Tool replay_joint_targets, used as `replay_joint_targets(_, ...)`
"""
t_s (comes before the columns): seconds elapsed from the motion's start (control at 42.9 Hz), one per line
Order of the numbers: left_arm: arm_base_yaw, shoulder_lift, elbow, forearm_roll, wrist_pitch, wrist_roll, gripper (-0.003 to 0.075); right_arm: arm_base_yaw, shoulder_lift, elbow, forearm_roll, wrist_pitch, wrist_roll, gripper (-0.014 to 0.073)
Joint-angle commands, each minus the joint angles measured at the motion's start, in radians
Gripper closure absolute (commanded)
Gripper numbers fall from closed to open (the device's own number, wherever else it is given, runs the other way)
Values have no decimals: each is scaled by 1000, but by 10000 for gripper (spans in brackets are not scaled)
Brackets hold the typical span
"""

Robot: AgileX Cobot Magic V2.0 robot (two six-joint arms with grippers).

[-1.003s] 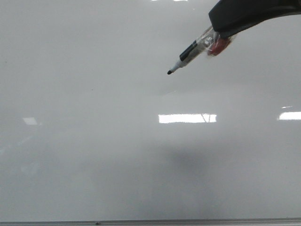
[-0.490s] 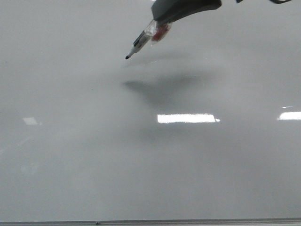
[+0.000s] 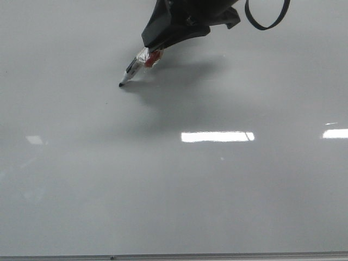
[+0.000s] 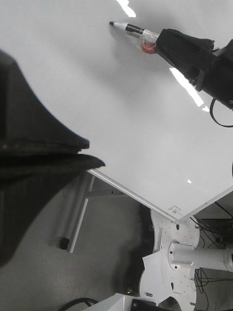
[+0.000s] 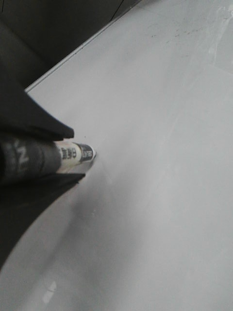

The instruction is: Write number 7 on whiteboard

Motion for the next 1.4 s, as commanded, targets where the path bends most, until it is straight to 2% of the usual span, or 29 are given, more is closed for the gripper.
replay_joint_targets(0.0,-6,9,-27,-7,-85,-12,741,-17,-41,-34,17,-66,-5,654)
replay_joint_targets(0.35,-6,9,-27,-7,-85,-12,741,-170,-139,66,-28,-54,-5,654)
replay_joint_targets(0.49,-6,9,-27,-7,-85,-12,741,-191,-145,85,-29,-11,-6,654)
replay_joint_targets(0.723,-6,9,-27,-7,-85,-12,741,-111,-74,85,-29,16,-6,654)
replay_joint_targets(1.073,-6,9,-27,-7,-85,-12,741,-9,77,85,20,-52,-6,654)
replay_joint_targets(1.167,-6,9,-27,-7,-85,-12,741,10,46,79,58,34,-59,654)
replay_joint_targets(1.307,-6,9,-27,-7,-85,-12,741,34,-78,73,192,240,-222,654)
replay_joint_targets(1.377,-6,9,-27,-13,-85,-12,741,41,-145,71,199,291,-252,654)
